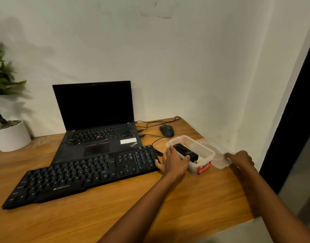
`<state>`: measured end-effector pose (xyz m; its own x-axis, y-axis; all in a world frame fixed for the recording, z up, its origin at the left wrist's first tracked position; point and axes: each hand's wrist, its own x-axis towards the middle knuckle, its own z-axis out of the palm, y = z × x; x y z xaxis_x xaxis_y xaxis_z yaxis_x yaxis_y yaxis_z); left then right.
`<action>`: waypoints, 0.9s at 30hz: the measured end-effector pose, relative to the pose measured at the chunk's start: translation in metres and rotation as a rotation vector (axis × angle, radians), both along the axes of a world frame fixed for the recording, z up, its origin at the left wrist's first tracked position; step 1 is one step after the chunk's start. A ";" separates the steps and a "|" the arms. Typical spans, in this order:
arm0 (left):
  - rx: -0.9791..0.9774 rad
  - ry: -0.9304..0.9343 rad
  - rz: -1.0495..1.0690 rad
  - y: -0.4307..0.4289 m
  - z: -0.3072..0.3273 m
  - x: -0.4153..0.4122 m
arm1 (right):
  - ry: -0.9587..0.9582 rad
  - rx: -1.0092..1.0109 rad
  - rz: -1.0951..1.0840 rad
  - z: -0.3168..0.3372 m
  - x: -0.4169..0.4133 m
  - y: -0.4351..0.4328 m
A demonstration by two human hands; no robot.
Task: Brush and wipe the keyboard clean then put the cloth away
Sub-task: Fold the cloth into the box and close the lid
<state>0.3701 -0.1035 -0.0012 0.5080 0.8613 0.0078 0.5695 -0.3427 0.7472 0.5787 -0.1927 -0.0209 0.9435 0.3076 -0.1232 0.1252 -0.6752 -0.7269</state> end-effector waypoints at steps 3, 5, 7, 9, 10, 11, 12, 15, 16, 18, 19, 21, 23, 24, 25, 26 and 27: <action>0.007 0.028 0.001 -0.002 0.002 0.000 | 0.017 0.201 -0.051 0.003 0.000 0.002; -0.001 0.025 -0.017 -0.001 0.003 -0.003 | 0.034 0.395 -0.030 0.021 -0.008 0.001; 0.004 0.021 -0.054 0.003 0.002 -0.007 | 0.062 0.589 0.033 0.039 -0.016 0.001; 0.009 0.032 -0.102 0.007 0.000 -0.013 | -0.080 0.654 0.106 0.055 -0.032 0.002; 0.008 0.039 -0.126 0.009 -0.001 -0.016 | -0.209 0.630 0.144 0.060 -0.041 0.002; 0.008 0.040 -0.140 0.011 -0.001 -0.019 | -0.354 0.579 0.182 0.062 -0.052 0.001; 0.016 0.035 -0.139 0.013 0.000 -0.022 | -0.506 0.516 0.226 0.062 -0.065 -0.001; 0.086 -0.020 -0.047 0.016 0.006 -0.029 | -0.973 0.333 0.435 0.054 -0.099 -0.002; 0.101 -0.053 -0.011 0.016 0.008 -0.031 | -1.074 0.282 0.516 0.051 -0.108 -0.002; 0.078 -0.117 0.024 0.015 0.010 -0.032 | -1.208 0.204 0.612 0.039 -0.117 0.003; 0.061 -0.138 0.028 0.016 0.010 -0.032 | -1.221 0.168 0.643 0.033 -0.120 0.003; 0.054 -0.157 0.021 0.017 0.008 -0.031 | -1.131 0.127 0.705 0.021 -0.121 0.004; 0.064 -0.172 0.007 0.018 0.006 -0.031 | -0.977 0.131 0.749 0.013 -0.123 0.003; 0.071 -0.177 -0.004 0.018 0.006 -0.031 | -0.888 0.133 0.763 0.009 -0.123 0.002; 0.077 -0.177 -0.016 0.018 0.005 -0.032 | -0.811 0.138 0.776 0.007 -0.123 0.002; 0.079 -0.174 -0.032 0.020 0.003 -0.031 | -0.759 0.145 0.783 0.009 -0.124 0.000; 0.077 -0.189 -0.049 0.021 0.002 -0.031 | -0.715 0.153 0.795 0.010 -0.124 -0.001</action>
